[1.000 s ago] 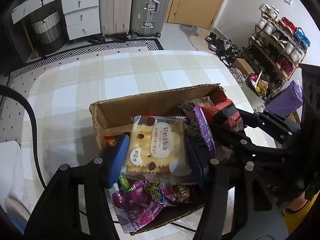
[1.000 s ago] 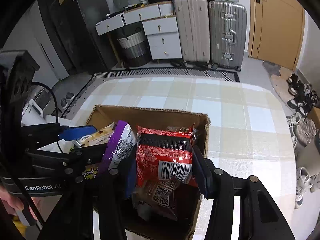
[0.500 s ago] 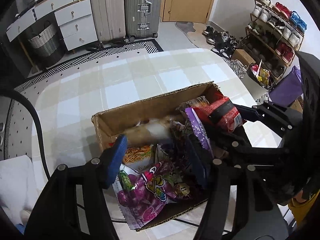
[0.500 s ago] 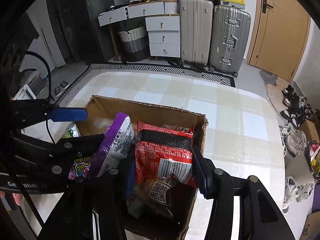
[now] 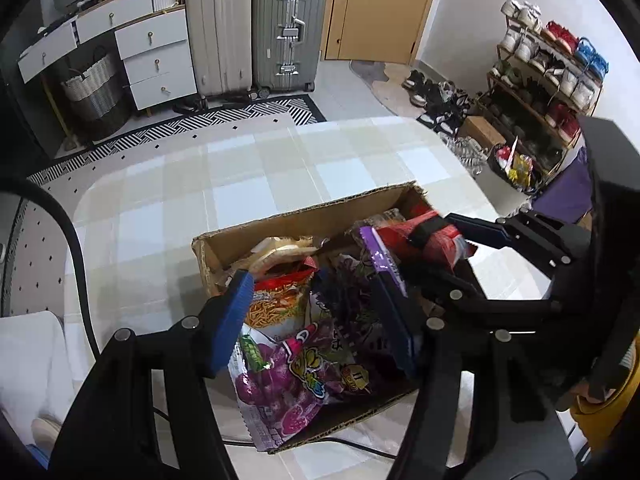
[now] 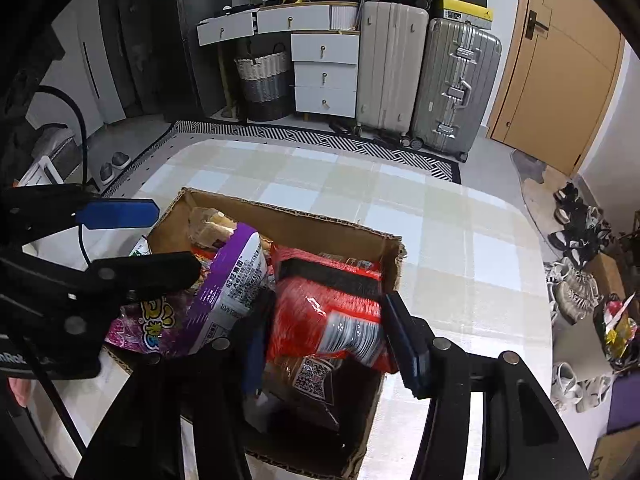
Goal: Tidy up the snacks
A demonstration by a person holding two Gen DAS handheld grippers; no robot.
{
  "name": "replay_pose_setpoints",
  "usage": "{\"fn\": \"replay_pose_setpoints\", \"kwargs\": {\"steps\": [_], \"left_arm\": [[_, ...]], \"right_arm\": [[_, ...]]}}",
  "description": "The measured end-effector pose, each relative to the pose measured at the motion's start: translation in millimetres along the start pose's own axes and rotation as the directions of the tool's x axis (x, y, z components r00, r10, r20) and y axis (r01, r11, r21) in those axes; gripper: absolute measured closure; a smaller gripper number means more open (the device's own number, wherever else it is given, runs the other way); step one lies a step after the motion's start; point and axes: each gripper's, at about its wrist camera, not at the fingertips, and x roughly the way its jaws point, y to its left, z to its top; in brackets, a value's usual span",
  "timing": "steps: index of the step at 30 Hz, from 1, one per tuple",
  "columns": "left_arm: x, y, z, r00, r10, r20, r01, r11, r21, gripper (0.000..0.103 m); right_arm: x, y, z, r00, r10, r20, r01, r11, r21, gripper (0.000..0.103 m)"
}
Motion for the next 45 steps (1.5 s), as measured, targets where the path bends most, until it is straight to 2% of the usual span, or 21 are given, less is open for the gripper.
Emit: {"fn": "replay_pose_setpoints", "kwargs": {"steps": [3, 11, 15, 26, 30, 31, 33, 35, 38, 40, 41, 43, 44, 45], "left_arm": [[-5.3, 0.4, -1.6, 1.0, -0.009, 0.017, 0.009, 1.0, -0.009, 0.038], [-16.0, -1.4, -2.5, 0.999, -0.004, 0.04, 0.005, 1.0, -0.018, 0.037], [-23.9, 0.2, -2.5, 0.998, -0.009, 0.059, 0.011, 1.0, -0.025, 0.037], [-33.5, 0.4, -5.3, 0.997, -0.009, 0.075, 0.011, 0.999, -0.03, 0.037], [-44.0, -1.3, -12.0, 0.994, -0.006, 0.107, 0.01, 0.999, -0.041, 0.037], [-47.4, -3.4, -14.2, 0.993, -0.002, 0.118, 0.006, 0.999, -0.039, 0.036], [-58.0, -8.0, -22.1, 0.988, 0.018, 0.152, -0.013, 0.999, -0.037, 0.023], [-76.1, -15.5, -34.3, 0.978, 0.03, 0.206, -0.023, 0.999, -0.038, 0.022], [-103.4, -27.8, -52.1, 0.965, 0.038, 0.26, -0.026, 0.999, -0.047, 0.021], [-124.9, -37.9, -65.8, 0.951, 0.05, 0.305, -0.037, 0.998, -0.049, 0.021], [-135.9, -42.2, -72.5, 0.943, 0.057, 0.327, -0.044, 0.998, -0.049, 0.018], [-163.3, -52.2, -88.5, 0.918, 0.094, 0.385, -0.077, 0.995, -0.058, 0.008], [-178.2, -58.1, -99.1, 0.897, 0.139, 0.419, -0.118, 0.99, -0.076, 0.001], [-193.2, -62.1, -109.4, 0.872, 0.169, 0.459, -0.142, 0.985, -0.093, 0.001]], "right_arm": [[-3.1, -0.6, -0.8, 1.0, 0.0, 0.015, 0.0, 1.0, -0.002, 0.046], [-7.6, -4.2, -3.4, 0.999, 0.019, 0.027, -0.018, 1.0, -0.004, 0.045], [-13.9, -9.4, -4.3, 0.997, 0.04, 0.059, -0.041, 0.999, 0.008, 0.033], [-22.8, -11.1, -4.4, 0.994, 0.058, 0.087, -0.06, 0.998, 0.018, 0.033], [-37.4, -16.0, -11.8, 0.986, 0.081, 0.144, -0.089, 0.995, 0.051, 0.033], [-45.1, -17.6, -15.1, 0.981, 0.09, 0.172, -0.103, 0.993, 0.064, 0.033], [-60.2, -18.5, -22.0, 0.969, 0.104, 0.225, -0.123, 0.99, 0.073, 0.033], [-76.6, -17.6, -27.9, 0.959, 0.093, 0.268, -0.116, 0.991, 0.072, 0.032], [-107.5, -11.2, -43.1, 0.934, 0.087, 0.346, -0.119, 0.99, 0.072, 0.011], [-134.8, -5.0, -57.7, 0.905, 0.09, 0.415, -0.13, 0.989, 0.07, 0.011], [-143.6, -2.2, -63.3, 0.899, 0.094, 0.428, -0.134, 0.989, 0.066, 0.01], [-166.0, 5.8, -75.1, 0.884, 0.086, 0.46, -0.126, 0.99, 0.056, 0.007], [-177.1, 10.7, -82.1, 0.874, 0.082, 0.478, -0.12, 0.992, 0.05, 0.003], [-189.3, 15.1, -90.5, 0.86, 0.084, 0.503, -0.12, 0.992, 0.041, 0.002]]}}
